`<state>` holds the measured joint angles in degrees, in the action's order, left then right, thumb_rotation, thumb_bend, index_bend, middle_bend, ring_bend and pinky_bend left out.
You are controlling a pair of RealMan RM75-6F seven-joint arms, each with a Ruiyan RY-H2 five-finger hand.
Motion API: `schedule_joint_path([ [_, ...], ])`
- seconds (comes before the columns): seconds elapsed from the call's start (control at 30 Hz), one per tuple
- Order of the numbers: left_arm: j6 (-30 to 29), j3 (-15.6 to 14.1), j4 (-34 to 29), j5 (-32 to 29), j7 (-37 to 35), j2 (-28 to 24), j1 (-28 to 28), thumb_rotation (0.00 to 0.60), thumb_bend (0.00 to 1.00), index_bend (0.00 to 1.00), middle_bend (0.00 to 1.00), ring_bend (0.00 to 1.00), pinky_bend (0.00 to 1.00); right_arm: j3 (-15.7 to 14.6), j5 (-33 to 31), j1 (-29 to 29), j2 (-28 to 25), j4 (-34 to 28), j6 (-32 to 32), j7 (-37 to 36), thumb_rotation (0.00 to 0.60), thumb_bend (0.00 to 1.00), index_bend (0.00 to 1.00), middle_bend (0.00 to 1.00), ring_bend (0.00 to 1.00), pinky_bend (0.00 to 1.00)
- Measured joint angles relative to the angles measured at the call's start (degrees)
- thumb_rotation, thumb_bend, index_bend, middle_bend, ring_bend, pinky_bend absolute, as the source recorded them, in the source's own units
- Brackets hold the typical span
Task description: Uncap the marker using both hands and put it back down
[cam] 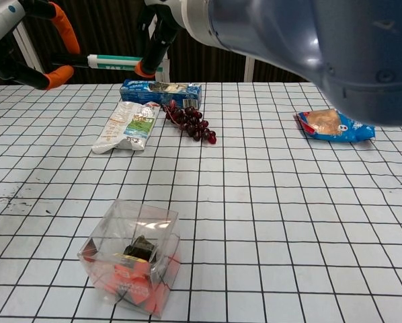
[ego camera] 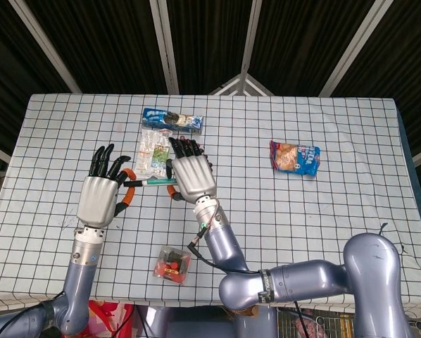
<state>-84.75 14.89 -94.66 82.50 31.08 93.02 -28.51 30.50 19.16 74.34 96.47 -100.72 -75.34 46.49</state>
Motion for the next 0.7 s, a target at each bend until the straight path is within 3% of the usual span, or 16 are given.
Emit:
schedule_joint_path([
  [0.7,-0.14,-0.31,-0.08,-0.13,0.57,0.45,-0.14,0.600,0.56,0.57,0.30,0.00,0.00,-0.32,-0.08,-0.49,-0.51,-0.27,0.40,-0.90,0.600,0.47,0.74,0.00,0.02,0.00],
])
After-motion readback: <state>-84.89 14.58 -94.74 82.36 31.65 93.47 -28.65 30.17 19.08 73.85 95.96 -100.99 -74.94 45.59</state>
